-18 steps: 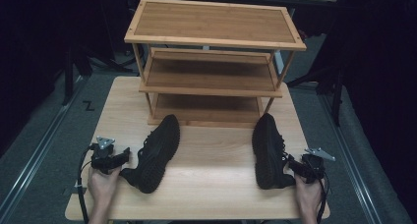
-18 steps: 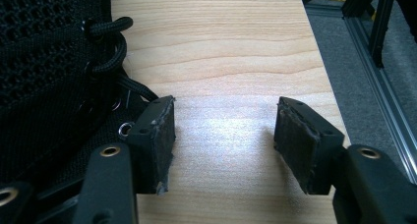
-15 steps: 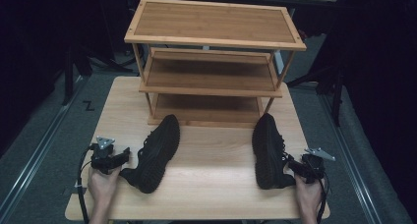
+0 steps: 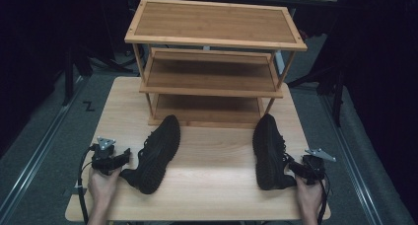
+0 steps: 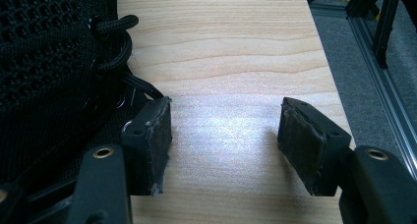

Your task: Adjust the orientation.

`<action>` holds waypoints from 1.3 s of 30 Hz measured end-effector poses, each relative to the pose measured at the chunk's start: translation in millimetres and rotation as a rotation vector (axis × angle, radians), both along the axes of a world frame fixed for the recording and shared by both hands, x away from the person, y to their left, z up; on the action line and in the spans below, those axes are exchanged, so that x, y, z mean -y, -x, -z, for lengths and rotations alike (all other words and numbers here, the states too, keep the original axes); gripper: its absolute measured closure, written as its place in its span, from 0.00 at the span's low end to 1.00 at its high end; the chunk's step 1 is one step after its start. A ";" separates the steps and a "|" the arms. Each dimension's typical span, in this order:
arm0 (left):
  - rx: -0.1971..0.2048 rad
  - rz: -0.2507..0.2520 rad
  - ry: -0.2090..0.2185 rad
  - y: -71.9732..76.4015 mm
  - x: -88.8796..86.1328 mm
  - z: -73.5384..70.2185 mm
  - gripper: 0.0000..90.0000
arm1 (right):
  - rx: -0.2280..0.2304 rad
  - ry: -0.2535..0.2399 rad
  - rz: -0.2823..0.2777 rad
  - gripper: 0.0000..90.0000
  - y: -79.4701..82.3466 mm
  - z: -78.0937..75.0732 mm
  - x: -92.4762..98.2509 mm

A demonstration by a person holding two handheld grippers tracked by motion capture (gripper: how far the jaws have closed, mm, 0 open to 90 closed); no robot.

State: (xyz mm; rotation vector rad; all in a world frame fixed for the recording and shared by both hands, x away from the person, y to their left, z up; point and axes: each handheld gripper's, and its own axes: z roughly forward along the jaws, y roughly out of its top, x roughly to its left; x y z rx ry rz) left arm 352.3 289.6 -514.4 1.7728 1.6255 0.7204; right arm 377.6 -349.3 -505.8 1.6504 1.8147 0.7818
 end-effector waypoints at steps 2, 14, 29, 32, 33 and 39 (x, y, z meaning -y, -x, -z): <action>0.000 -0.004 0.000 -0.1 0.2 -0.1 0.39 | 0.000 0.000 0.000 0.42 0.1 0.0 0.0; -0.040 0.011 0.004 -1.8 -3.2 -2.0 0.26 | 0.002 -0.004 -0.003 0.42 0.2 0.0 0.6; -0.037 0.052 0.069 7.0 -2.0 -15.5 0.24 | 0.001 -0.009 -0.001 0.42 0.4 0.0 0.6; -0.031 0.076 0.085 9.3 2.7 -19.0 0.25 | -0.001 -0.014 0.001 0.41 0.6 -0.1 0.6; -0.033 0.081 0.082 9.7 4.3 -20.1 0.25 | 0.000 -0.015 0.000 0.41 0.6 -0.1 0.8; -0.034 0.121 0.069 8.4 16.1 -22.1 0.25 | 0.002 -0.021 -0.002 0.41 0.7 -0.1 1.4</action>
